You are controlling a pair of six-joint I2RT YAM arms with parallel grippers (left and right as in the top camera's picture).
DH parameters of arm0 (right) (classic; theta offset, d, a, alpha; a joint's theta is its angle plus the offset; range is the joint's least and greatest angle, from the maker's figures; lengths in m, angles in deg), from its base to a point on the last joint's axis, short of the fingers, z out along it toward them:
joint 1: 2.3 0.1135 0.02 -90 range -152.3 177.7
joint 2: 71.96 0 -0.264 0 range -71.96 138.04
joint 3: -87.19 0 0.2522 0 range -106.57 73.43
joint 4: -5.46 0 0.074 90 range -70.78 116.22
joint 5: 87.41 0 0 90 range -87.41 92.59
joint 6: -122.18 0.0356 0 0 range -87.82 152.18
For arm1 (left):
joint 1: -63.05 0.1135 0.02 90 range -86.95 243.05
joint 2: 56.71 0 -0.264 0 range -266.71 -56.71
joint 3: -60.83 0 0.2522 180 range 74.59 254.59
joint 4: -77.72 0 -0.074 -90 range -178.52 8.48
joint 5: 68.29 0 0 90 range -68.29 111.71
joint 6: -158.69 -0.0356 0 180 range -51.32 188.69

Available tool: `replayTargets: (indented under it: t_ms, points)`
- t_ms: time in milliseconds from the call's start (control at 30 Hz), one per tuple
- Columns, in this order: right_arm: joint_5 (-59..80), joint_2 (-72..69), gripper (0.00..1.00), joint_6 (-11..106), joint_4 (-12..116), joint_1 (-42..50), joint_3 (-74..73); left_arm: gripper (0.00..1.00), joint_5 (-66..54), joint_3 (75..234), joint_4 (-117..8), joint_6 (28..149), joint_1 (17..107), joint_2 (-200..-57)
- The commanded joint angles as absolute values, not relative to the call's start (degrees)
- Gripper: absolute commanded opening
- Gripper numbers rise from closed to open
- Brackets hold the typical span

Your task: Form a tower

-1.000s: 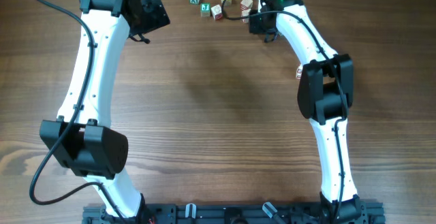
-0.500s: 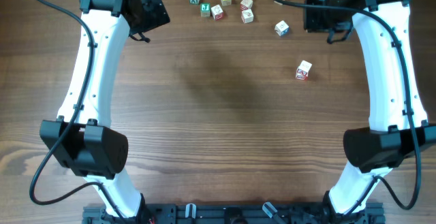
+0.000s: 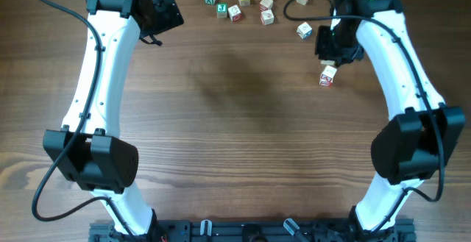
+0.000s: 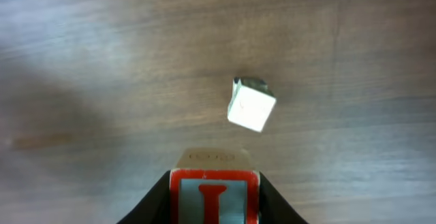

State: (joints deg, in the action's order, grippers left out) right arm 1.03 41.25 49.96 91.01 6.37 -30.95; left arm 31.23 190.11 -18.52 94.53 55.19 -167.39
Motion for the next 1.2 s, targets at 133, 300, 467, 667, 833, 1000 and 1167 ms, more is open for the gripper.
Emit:
replayTargets:
  t_ms: [133, 300, 467, 667, 833, 1000, 1167]
  points:
    - [-2.9, 42.0, 0.30, 62.3, 83.1, 6.1, -22.6, 1.00, 30.9, 190.0, -18.6, 94.7, 55.3, -166.0]
    - [-7.5, 42.2, 0.34, 66.1, 81.4, 6.1, -22.6, 1.00, 30.9, 190.0, -18.6, 94.7, 55.3, -166.0]
    - [-6.0, 42.2, 0.37, 66.6, 81.3, 6.0, -22.6, 1.00, 30.9, 190.0, -18.6, 94.7, 55.3, -166.0]
    - [-6.0, 43.0, 0.39, 63.7, 80.8, 5.9, -22.5, 1.00, 30.9, 190.0, -18.6, 94.7, 55.3, -166.0]
    - [-1.3, 43.0, 0.59, 56.7, 74.4, 6.0, -22.6, 1.00, 30.9, 190.0, -18.6, 94.7, 55.3, -165.9]
    - [9.7, 43.2, 0.91, 39.4, 64.9, 6.5, -22.6, 1.00, 30.9, 190.0, -18.6, 94.7, 55.3, -166.0]
    - [9.9, 47.6, 0.92, 41.9, 57.2, 10.3, -22.6, 1.00, 30.9, 190.0, -18.6, 94.7, 55.3, -166.0]
